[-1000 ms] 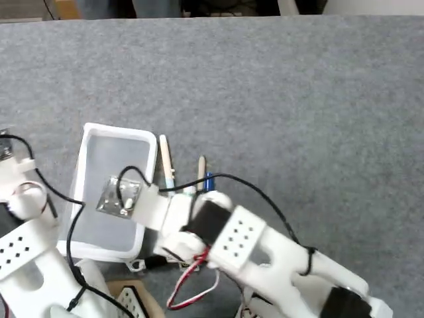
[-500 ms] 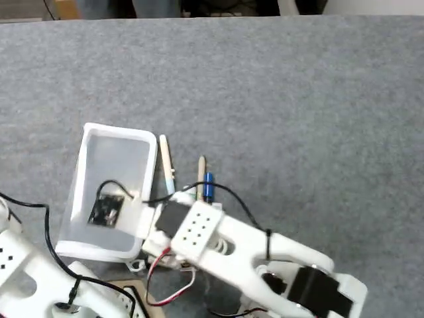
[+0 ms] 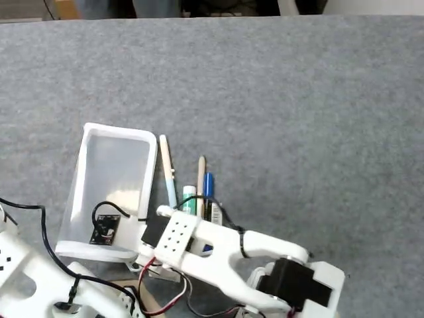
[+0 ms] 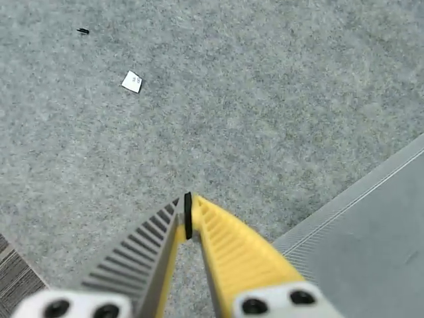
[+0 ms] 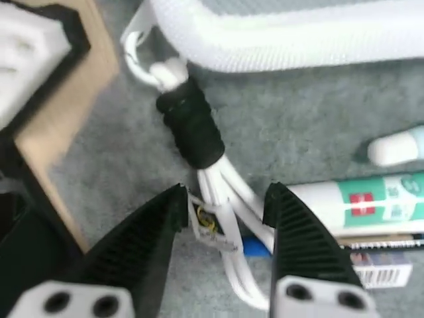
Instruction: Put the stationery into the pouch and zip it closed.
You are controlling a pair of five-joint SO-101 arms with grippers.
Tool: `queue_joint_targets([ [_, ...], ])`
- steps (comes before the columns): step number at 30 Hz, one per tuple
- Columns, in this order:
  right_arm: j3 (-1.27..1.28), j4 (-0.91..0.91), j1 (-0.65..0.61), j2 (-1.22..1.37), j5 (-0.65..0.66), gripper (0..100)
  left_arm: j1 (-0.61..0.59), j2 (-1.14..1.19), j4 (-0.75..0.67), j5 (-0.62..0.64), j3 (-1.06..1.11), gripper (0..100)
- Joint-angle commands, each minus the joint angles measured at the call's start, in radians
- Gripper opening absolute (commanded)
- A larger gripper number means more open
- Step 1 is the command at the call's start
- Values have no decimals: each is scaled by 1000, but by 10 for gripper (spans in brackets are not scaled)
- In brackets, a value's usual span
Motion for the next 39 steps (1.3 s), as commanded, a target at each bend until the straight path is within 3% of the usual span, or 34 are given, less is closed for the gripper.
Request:
queue_joint_targets([
  [1, -8, -57, -9, 30, 2, 205, -10, -2, -18, -9, -15, 30],
  [8, -56, -130, 17, 166, 26, 201, -10, -9, -12, -9, -15, 30],
  [15, -202, -71, 61, 343, 28, 194, -12, -9, -11, -9, -10, 30],
  [21, -283, -43, 117, 415, 35, 60, -12, -9, -14, -9, -13, 30],
  [32, -335, -26, 239, 403, 37, 12, -1, -3, -12, -6, -5, 30],
  [39, -378, 46, 308, 203, 106, 12, -1, -11, -17, 55, -15, 30],
])
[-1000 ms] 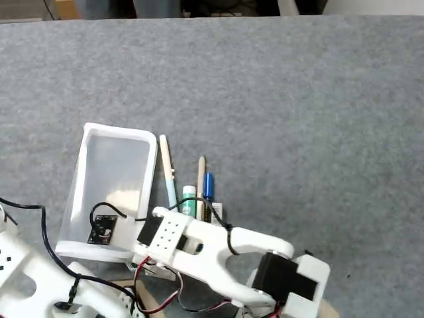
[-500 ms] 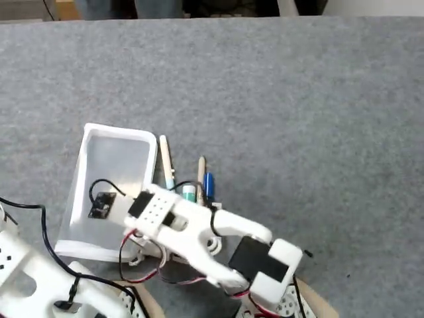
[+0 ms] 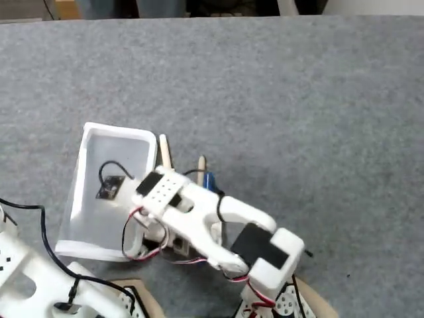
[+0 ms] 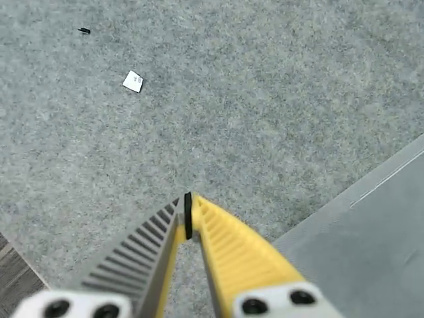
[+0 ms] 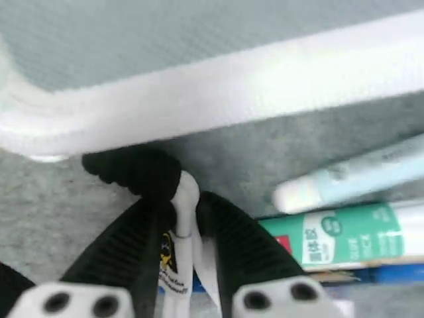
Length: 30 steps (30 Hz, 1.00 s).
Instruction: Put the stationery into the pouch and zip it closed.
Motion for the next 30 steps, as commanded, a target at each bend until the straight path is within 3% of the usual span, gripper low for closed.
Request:
queue_joint_targets([
  [1, -68, 23, 68, -159, 23, 12, 12, -11, -14, 41, -15, 30],
  [15, -71, 32, 293, -595, 25, 12, 420, -12, 61, 37, -25, 32],
  [22, -105, 57, 387, -717, 21, 12, 564, -12, 100, 46, -70, 242],
  [30, -386, 109, 419, -723, 17, 12, 700, -12, 239, 46, -220, 224],
])
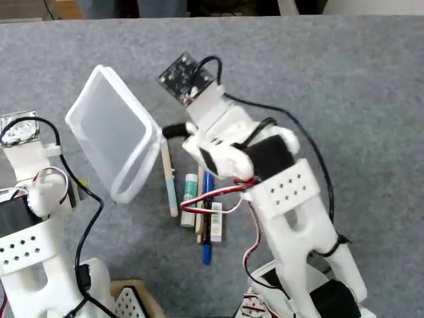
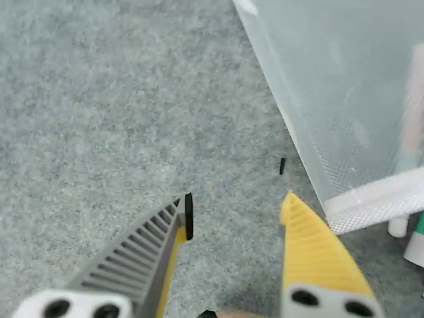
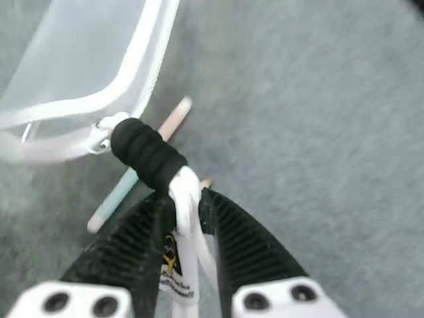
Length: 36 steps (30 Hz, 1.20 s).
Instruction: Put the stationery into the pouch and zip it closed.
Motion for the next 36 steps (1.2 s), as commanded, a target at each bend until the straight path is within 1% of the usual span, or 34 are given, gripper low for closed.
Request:
queue_joint_targets([
  [1, -151, 2, 14, -36, 0, 12, 81, -14, 63, 14, -110, 226],
  [9, -288, -3, 11, -36, 0, 12, 239, -14, 175, 117, -246, 229],
  [13, -367, 0, 12, -36, 0, 12, 292, -20, 183, 137, -320, 230],
  [15, -410, 5, 15, -38, -2, 12, 300, -46, 183, 137, -338, 234],
  [17, -443, 6, 20, -42, -2, 12, 300, -77, 183, 137, -340, 266],
  [20, -499, 32, 60, -42, -2, 12, 292, -132, 183, 138, -337, 318],
  [27, -624, 115, 120, -45, 0, 12, 295, -190, 183, 138, -337, 321],
  [36, -634, 193, 118, -41, 6, 12, 289, -199, 180, 138, -337, 321],
])
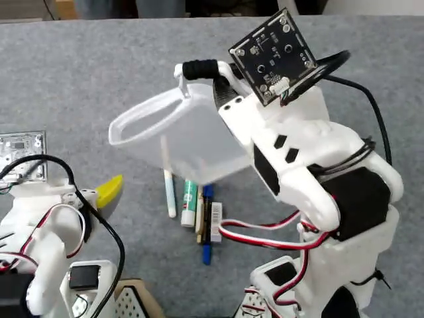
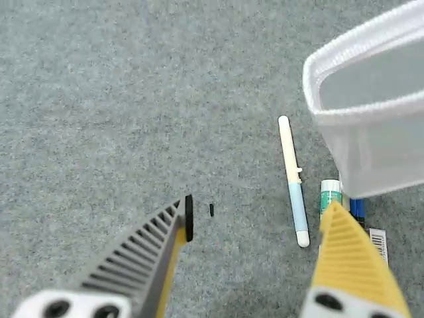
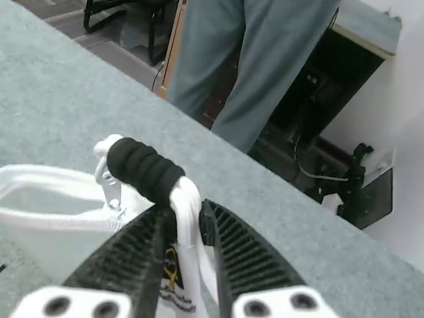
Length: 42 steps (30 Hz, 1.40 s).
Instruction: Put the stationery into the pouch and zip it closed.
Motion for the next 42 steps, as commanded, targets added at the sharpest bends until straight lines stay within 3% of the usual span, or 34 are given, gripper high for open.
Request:
queue_joint_targets([
  [1, -42, 18, 8, -21, 6, 12, 2, 0, -6, 11, -33, 321],
  [5, -42, 40, 8, -21, 8, 12, -15, 2, -72, 12, -33, 324],
  [12, -41, 80, 5, -22, 31, 12, -174, 11, -295, 44, -5, 327],
  [19, -41, 157, -52, -27, 123, 12, -186, 11, -407, 44, -4, 327],
  [35, 79, 233, -207, -28, 233, 12, -186, 9, -427, 37, -76, 327],
  [42, 197, 235, -298, -142, 262, 12, -179, 17, -546, 6, -65, 327],
])
